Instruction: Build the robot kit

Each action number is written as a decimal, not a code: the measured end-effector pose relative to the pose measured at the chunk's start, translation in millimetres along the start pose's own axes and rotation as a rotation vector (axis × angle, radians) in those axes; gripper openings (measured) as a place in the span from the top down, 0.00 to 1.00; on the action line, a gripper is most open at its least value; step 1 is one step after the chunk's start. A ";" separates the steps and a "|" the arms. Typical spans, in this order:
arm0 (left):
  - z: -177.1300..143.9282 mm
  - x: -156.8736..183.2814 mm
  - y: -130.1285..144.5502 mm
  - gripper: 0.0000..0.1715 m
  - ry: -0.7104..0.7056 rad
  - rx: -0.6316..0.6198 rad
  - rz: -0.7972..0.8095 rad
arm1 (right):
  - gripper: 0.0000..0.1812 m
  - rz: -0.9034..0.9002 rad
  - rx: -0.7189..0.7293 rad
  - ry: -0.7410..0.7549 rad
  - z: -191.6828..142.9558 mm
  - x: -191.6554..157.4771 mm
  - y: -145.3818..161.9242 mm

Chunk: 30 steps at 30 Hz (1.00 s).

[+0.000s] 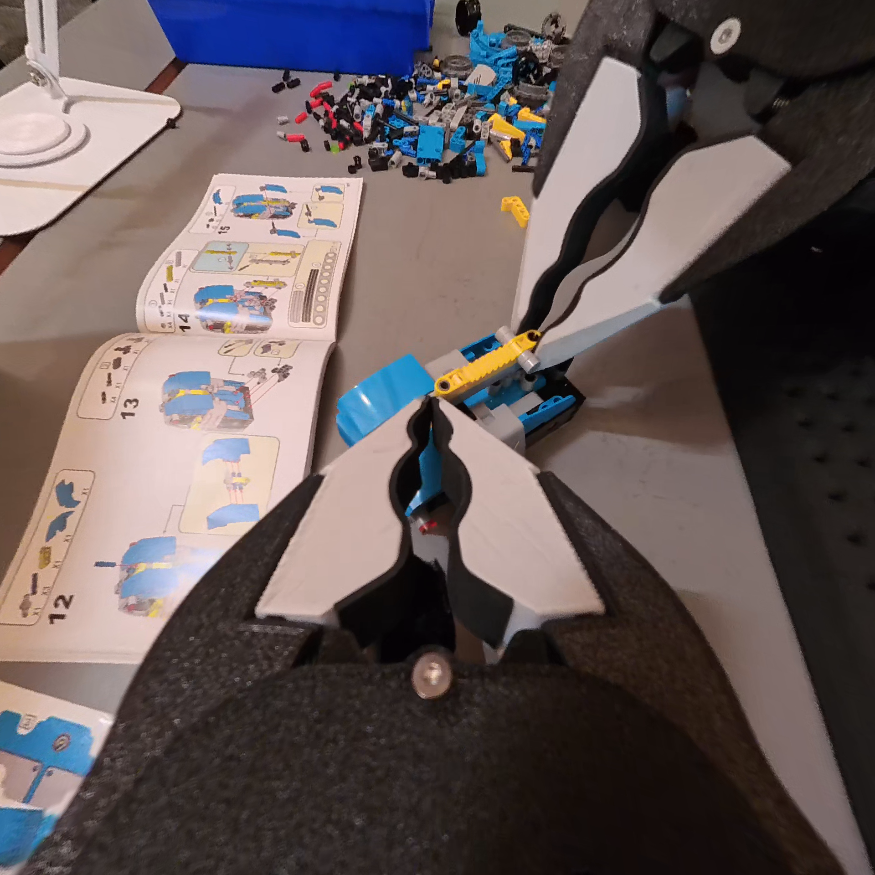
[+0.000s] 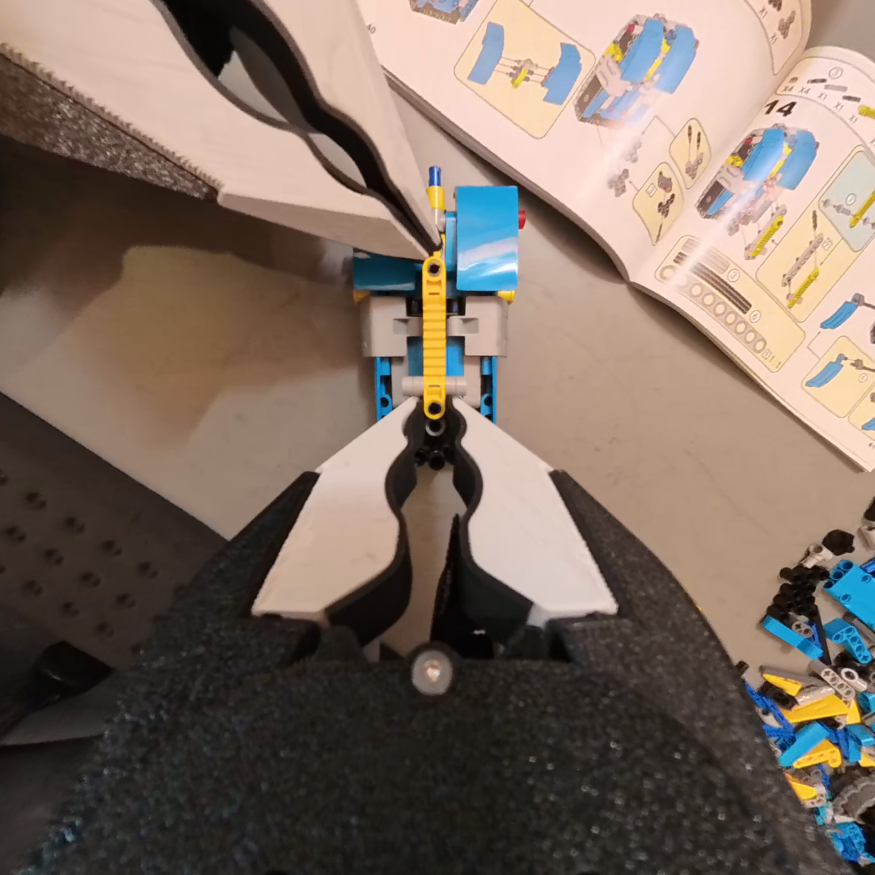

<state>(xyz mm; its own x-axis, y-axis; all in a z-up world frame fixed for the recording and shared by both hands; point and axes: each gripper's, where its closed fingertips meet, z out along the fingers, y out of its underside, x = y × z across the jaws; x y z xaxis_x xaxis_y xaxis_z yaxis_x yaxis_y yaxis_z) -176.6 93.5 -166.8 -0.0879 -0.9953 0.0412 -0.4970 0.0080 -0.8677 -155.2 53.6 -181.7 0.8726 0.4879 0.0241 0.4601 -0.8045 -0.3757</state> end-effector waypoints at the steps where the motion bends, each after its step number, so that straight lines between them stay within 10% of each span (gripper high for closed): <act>1: 0.2 -0.1 -0.1 1.00 0.007 0.001 -0.022 | 0.96 0.000 0.000 -0.003 0.1 0.0 0.3; 21: 2.1 -0.1 -2.9 1.00 0.020 -0.038 -0.138 | 0.96 0.038 0.020 -0.162 0.4 0.1 3.7; 24: 1.6 -0.9 -1.7 1.00 0.026 -0.038 -0.142 | 0.84 0.072 0.024 -0.232 -5.2 -7.6 6.9; 30: 3.3 -1.9 2.5 1.00 0.044 -0.040 -0.146 | 0.82 0.000 0.076 -0.095 -27.6 9.5 -5.7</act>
<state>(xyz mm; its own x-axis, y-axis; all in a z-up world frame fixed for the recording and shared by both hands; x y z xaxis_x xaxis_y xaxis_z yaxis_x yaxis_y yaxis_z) -174.8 95.1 -170.6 -0.0488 -0.9810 0.1880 -0.5414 -0.1322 -0.8303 -145.0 53.5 -153.7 0.8515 0.5207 -0.0628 0.4432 -0.7784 -0.4446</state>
